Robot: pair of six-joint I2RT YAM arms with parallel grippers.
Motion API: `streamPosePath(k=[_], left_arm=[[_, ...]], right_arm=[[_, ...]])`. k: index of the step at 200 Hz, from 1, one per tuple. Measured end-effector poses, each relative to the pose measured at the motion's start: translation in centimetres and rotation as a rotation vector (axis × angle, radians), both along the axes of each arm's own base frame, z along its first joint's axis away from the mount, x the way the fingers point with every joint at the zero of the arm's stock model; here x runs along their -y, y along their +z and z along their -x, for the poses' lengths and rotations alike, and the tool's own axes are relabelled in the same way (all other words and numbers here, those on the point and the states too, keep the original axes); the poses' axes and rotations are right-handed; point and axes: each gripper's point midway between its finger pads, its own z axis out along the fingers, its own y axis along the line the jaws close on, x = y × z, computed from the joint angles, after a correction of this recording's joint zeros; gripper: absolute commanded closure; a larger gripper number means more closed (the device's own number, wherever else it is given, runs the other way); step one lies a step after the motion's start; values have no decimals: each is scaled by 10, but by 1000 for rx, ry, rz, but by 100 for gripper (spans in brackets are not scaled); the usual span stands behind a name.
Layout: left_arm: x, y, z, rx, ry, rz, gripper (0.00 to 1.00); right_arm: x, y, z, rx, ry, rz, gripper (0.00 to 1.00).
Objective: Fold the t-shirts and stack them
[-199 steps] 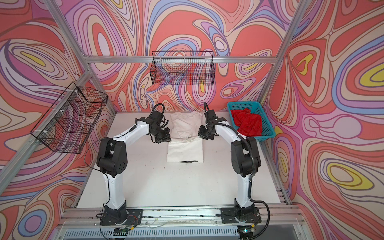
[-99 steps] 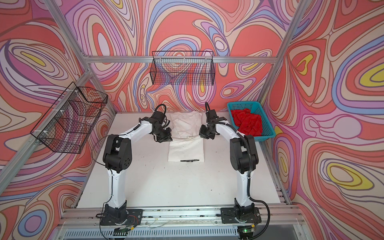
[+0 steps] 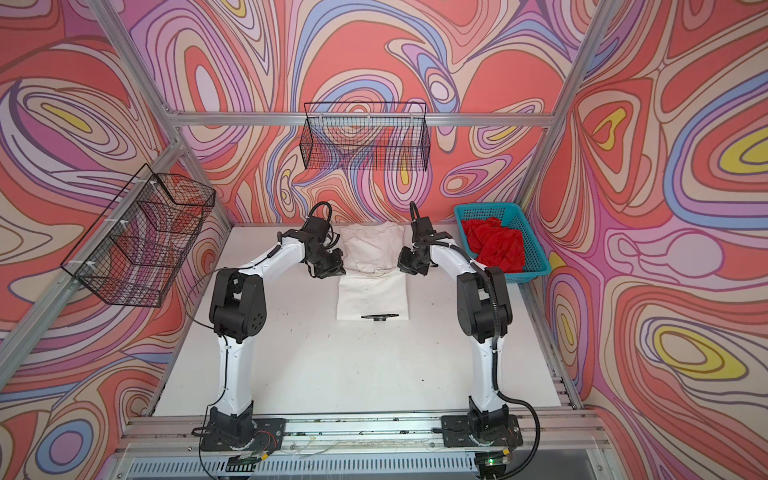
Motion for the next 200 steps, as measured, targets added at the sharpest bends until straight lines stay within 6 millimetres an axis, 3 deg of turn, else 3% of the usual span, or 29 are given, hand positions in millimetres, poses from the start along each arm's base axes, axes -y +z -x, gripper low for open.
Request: streamPosePath(k=[35, 49, 57, 66, 85, 123, 151, 171, 200], left_arm=[[0, -14, 0, -24, 0, -9, 100], [-1, -20, -1, -32, 3, -18, 65], [-2, -22, -1, -32, 5, -24, 50], [-3, -22, -2, -29, 9, -31, 41], [-7, -15, -8, -1, 25, -48, 33], [-14, 19, 2, 70, 38, -64, 34], [5, 40, 21, 102, 9, -30, 38], [27, 34, 27, 90, -23, 1, 40], [38, -2, 23, 31, -35, -5, 42]], right_arm=[[1, -4, -5, 2, -4, 0, 99], [2, -10, -6, -6, -6, 2, 68], [3, -12, -6, -10, -5, 5, 58], [4, -14, -7, -13, -9, 6, 51], [6, -11, -9, 1, -10, 17, 44], [10, 7, 11, 29, -17, 17, 43], [-6, 8, 28, 26, 10, -19, 50], [-20, -1, 28, 19, 39, -47, 52], [-34, -20, 14, 4, 71, -60, 54]])
